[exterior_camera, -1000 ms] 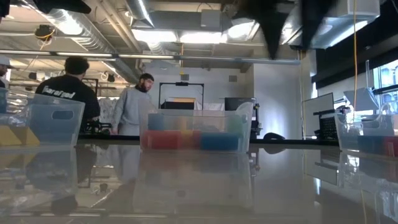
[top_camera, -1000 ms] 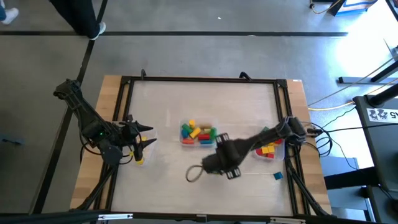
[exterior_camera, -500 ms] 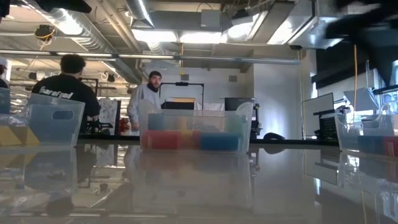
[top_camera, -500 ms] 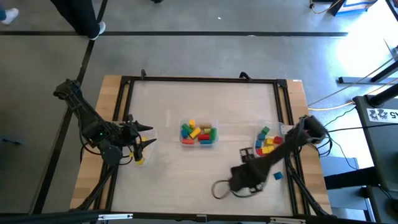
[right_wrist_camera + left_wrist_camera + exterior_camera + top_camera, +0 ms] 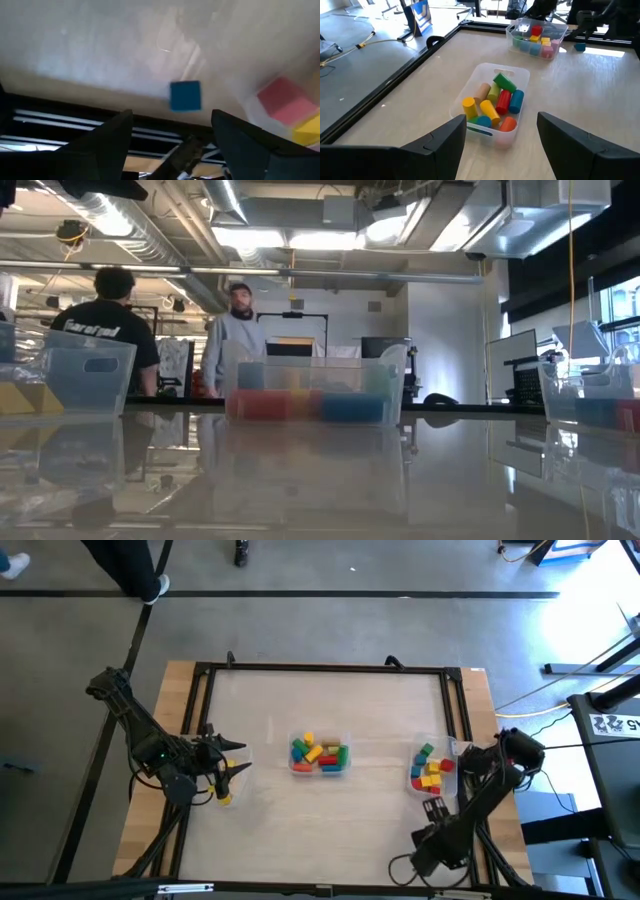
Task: Sort blocks by size
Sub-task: Put the blue triangular block into the left transparent bin
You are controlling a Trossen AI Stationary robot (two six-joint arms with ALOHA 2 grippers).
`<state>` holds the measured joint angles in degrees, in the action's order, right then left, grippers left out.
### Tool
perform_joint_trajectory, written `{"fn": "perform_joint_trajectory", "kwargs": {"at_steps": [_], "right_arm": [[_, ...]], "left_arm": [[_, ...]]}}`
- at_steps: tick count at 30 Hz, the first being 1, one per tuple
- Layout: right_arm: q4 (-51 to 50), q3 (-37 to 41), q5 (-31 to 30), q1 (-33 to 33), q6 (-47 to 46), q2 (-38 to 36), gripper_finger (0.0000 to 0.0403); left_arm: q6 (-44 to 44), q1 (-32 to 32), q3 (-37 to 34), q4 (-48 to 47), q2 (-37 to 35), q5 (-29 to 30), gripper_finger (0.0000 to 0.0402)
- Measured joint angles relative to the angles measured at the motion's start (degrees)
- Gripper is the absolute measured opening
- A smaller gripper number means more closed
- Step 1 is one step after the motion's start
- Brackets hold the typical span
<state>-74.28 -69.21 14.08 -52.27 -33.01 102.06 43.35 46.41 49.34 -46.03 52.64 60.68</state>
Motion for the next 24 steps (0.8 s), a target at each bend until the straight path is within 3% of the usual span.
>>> {"fn": "perform_joint_trajectory", "kwargs": {"at_steps": [10,24], "right_arm": [[1.1,0.9,0.1,-2.2,-3.3,0.1,0.0276],[8.7,12.0,1.9,-2.1,-3.8,0.1,0.0276]], "left_arm": [[0.1,0.0,-0.2,0.2,0.1,0.4,0.0241],[-0.3,0.0,-0.2,0.1,0.1,0.9,0.0241]]}}
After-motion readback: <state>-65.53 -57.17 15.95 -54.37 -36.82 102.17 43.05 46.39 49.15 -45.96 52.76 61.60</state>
